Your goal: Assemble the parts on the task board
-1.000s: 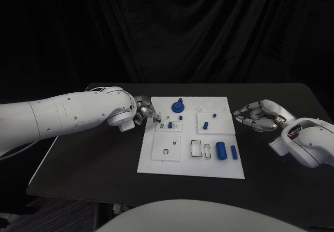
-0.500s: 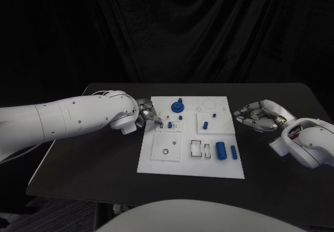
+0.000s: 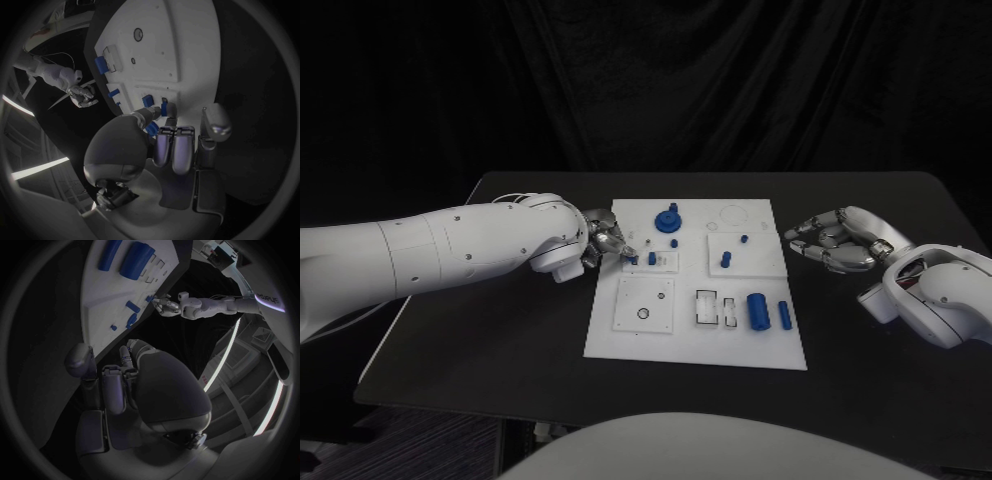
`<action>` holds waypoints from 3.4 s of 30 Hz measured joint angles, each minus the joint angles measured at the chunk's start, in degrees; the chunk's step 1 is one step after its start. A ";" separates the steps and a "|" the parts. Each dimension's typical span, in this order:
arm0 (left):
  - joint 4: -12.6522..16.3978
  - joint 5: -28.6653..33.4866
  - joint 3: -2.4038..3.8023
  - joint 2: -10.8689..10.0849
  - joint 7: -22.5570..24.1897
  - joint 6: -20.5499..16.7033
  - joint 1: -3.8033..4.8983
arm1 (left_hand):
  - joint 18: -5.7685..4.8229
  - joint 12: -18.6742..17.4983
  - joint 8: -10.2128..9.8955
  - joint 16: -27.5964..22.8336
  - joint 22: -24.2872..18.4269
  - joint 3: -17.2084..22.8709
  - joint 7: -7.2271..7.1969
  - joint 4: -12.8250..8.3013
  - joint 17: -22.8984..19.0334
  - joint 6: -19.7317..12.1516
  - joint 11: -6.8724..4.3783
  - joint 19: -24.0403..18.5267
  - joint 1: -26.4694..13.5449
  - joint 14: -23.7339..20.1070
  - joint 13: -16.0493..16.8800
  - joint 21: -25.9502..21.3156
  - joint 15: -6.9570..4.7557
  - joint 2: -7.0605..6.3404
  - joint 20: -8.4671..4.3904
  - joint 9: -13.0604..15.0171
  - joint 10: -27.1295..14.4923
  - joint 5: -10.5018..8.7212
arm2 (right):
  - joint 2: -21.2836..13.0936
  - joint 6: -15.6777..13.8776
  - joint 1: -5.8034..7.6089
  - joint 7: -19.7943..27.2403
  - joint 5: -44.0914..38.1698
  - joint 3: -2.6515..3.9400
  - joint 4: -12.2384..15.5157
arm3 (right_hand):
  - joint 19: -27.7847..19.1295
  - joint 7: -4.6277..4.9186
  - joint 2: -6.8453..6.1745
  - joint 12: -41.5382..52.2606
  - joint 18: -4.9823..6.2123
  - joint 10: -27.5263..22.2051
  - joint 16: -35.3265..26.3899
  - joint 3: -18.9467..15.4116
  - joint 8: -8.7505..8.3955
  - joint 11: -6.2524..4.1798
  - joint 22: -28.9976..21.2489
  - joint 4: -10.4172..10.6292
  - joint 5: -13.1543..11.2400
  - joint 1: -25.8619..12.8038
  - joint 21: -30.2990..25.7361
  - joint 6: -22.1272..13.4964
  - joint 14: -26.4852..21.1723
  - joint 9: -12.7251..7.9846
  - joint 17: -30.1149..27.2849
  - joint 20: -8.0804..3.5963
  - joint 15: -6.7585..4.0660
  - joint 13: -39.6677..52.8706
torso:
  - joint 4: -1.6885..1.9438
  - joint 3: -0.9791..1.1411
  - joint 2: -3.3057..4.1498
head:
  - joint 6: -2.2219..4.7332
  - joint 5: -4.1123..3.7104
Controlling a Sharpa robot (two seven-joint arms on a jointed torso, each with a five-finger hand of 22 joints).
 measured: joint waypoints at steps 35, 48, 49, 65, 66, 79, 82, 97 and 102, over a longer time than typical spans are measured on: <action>1.30 -0.07 -0.01 -0.65 0.21 -0.62 -0.63 | 0.01 -0.44 -0.28 -0.45 0.03 -0.02 -0.38 0.01 0.00 0.61 0.00 -0.41 -0.47 0.00 0.00 -1.25 0.00 -0.02 0.00 0.07 0.00 0.19 | -0.01 0.00 0.00 -0.13 0.00 0.00 0.01 | 0.00 0.00 0.00 0.00 0.00 0.00 0.00 0.15 0.00 0.00 -0.01 -0.16 0.00 0.00 0.00 0.00 0.00 0.00 0.00 0.00 0.00 0.00 | 0.07 0.02 -0.01 | 0.00 -0.01; 1.21 -0.08 -0.01 -0.59 0.25 -0.58 -0.64 | 0.01 -0.44 -0.29 -0.44 0.02 0.07 -0.37 0.25 0.00 0.64 0.00 -0.41 -0.47 0.00 0.00 -1.25 0.00 -0.03 0.00 0.22 0.00 0.48 | -0.03 0.03 0.00 -0.41 0.00 0.00 0.06 | 0.00 0.00 0.00 0.00 0.00 0.00 0.00 0.15 0.00 0.00 -0.01 -0.16 0.23 0.00 0.00 0.00 0.00 -0.06 0.00 0.00 0.00 0.00 | 0.08 -0.01 0.02 | 0.00 -0.10; 1.20 -0.08 -0.01 -0.59 0.25 -0.58 -0.64 | 0.01 -0.44 -0.29 -0.44 0.02 0.07 -0.36 0.25 0.00 0.64 0.00 -0.41 -0.47 0.00 0.00 -1.25 0.00 -0.03 0.00 0.22 0.00 0.48 | -0.03 0.03 0.00 -0.42 0.00 0.00 0.06 | 0.00 0.00 0.00 0.00 0.00 0.00 0.00 0.15 0.00 0.00 -0.01 -0.16 0.23 0.00 0.00 0.00 0.00 -0.06 0.00 0.00 0.00 0.00 | 0.08 -0.01 0.03 | 0.00 -0.10; 0.05 -0.80 -0.04 0.17 0.04 -0.41 -0.81 | 0.94 -0.66 -2.87 -0.93 0.02 -11.87 -1.31 10.11 0.00 0.24 0.50 -1.12 -10.32 0.00 0.00 -3.38 0.42 0.37 0.72 -2.09 0.08 -17.81 | 0.00 0.09 -0.01 -0.58 0.00 0.00 0.06 | -0.20 0.00 0.00 0.00 0.00 0.00 0.00 0.32 0.00 0.00 0.04 -0.32 0.23 0.00 0.00 0.00 0.00 -0.06 0.00 -0.20 0.00 0.00 | 0.04 0.01 0.03 | 0.00 -0.04; -0.08 -0.96 -0.02 0.18 -0.01 -0.37 -0.81 | 0.94 -0.66 -2.87 -0.93 0.02 -12.32 -1.31 10.35 0.00 0.25 0.50 -1.12 -10.31 0.00 -0.01 -3.38 0.42 0.38 0.72 -2.21 0.08 -17.83 | 0.00 0.10 -0.01 -0.59 0.00 0.00 0.06 | -0.20 0.00 0.00 0.00 0.00 0.00 0.00 0.32 0.00 0.00 0.03 -0.32 0.23 0.00 0.00 0.00 0.00 -0.06 0.00 -0.20 0.00 0.00 | 0.04 0.01 0.03 | 0.00 -0.04; -0.58 -1.86 0.15 0.23 -0.30 -0.28 -0.94 | 0.93 -0.66 -3.08 -0.93 0.01 -13.95 -1.08 10.92 0.00 0.03 0.50 -1.33 -10.61 0.00 -0.01 -3.37 0.42 0.68 0.92 -2.70 0.08 -17.83 | 0.03 0.25 -0.06 -0.65 0.00 0.00 0.05 | -0.20 0.00 0.00 0.00 0.00 0.00 0.00 0.32 0.00 0.00 0.02 -0.32 0.23 0.00 0.00 0.00 0.00 -0.05 0.00 -0.20 0.00 0.00 | -0.01 0.00 0.00 | 0.00 0.07; -0.58 -1.93 0.16 0.22 -0.29 -0.29 -0.96 | 0.93 -0.58 -3.02 -0.93 0.01 -14.93 -1.08 11.24 0.00 0.03 0.50 -1.33 -10.68 0.00 -0.01 -3.37 0.42 1.15 0.92 -2.56 0.08 -17.83 | 0.03 0.30 -0.09 -0.66 0.00 0.00 0.03 | -0.20 0.00 0.00 0.00 0.00 0.00 0.00 0.31 0.00 0.00 0.02 -0.32 0.23 0.00 0.00 0.00 0.00 -0.05 0.00 -0.20 0.00 0.00 | -0.01 0.00 -0.01 | 0.00 0.14; 1.64 -8.20 -0.08 -2.47 9.28 -12.04 -1.42 | 0.93 -2.15 1.59 -0.69 0.01 -25.28 -1.12 11.91 0.00 -2.67 0.91 -0.44 -9.43 0.00 -0.01 -1.82 0.42 3.79 0.89 1.88 -0.34 -12.67 | -0.16 0.36 -0.14 -0.68 0.00 0.00 0.03 | -0.20 0.00 0.00 0.00 0.00 0.00 0.00 0.46 0.00 0.00 0.02 -0.47 0.23 0.00 0.00 0.00 0.00 -0.12 0.00 -0.20 0.00 0.00 | 0.05 -0.03 -0.03 | 0.00 -0.15; 2.01 -13.13 -0.10 -3.37 16.41 -19.29 -0.61 | 0.93 -7.95 -2.73 -3.17 0.00 -26.25 1.28 11.05 -0.30 -8.48 3.02 -5.40 1.20 -0.86 -0.01 -8.50 2.92 3.60 2.50 -1.35 -6.24 -11.07 | -0.31 0.22 -0.15 -0.34 0.06 0.00 0.25 | -0.20 0.11 0.00 0.00 0.00 0.00 0.00 0.60 0.34 0.00 0.01 -0.61 0.41 0.00 0.00 0.11 0.00 -0.12 0.00 -0.20 0.00 0.00 | 0.08 -0.03 -0.01 | 0.00 -0.61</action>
